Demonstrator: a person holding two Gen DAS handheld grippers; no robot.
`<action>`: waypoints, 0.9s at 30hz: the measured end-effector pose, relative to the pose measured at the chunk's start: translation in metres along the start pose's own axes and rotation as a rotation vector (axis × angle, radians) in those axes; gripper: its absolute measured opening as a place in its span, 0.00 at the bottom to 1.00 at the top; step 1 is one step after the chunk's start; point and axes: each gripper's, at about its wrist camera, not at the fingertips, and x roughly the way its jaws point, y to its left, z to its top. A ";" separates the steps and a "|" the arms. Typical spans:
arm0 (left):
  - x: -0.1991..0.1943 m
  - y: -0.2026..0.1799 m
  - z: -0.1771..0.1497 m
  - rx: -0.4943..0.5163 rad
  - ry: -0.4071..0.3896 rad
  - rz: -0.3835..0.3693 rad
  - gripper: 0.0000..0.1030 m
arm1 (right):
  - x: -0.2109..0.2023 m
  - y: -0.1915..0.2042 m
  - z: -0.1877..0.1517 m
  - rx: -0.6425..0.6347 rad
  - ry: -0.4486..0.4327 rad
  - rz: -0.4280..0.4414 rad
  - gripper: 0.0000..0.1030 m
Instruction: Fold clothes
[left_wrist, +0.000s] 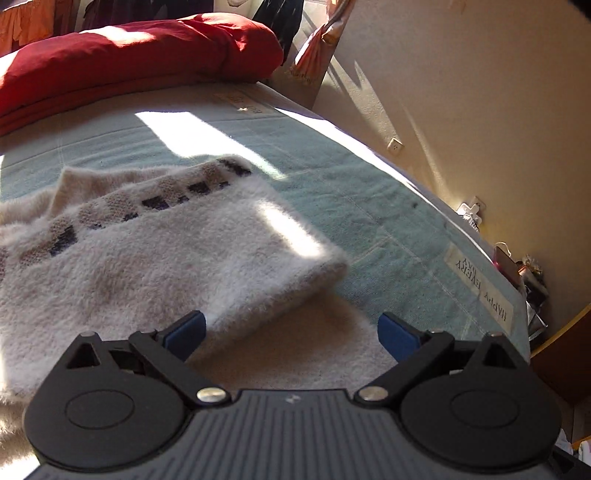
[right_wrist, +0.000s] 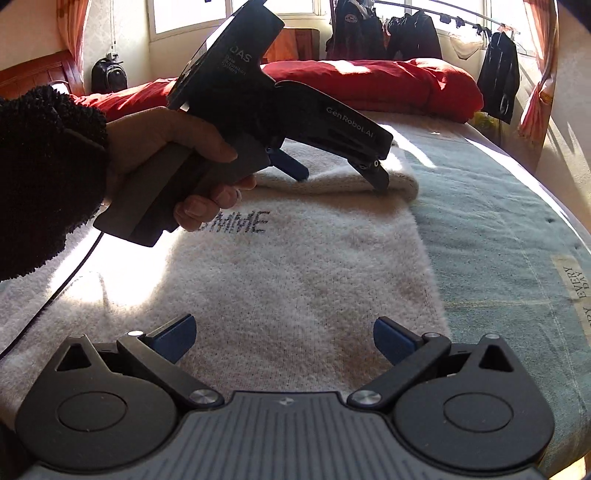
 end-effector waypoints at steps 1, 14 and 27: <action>-0.001 -0.003 0.005 0.009 -0.021 -0.011 0.96 | 0.001 -0.001 0.000 0.003 -0.001 0.000 1.00; 0.001 0.008 0.018 -0.027 -0.034 0.030 0.96 | 0.001 -0.010 0.001 0.040 -0.010 0.001 1.00; -0.011 0.098 0.023 -0.264 -0.075 0.161 0.96 | 0.006 -0.009 0.000 0.044 0.000 -0.007 1.00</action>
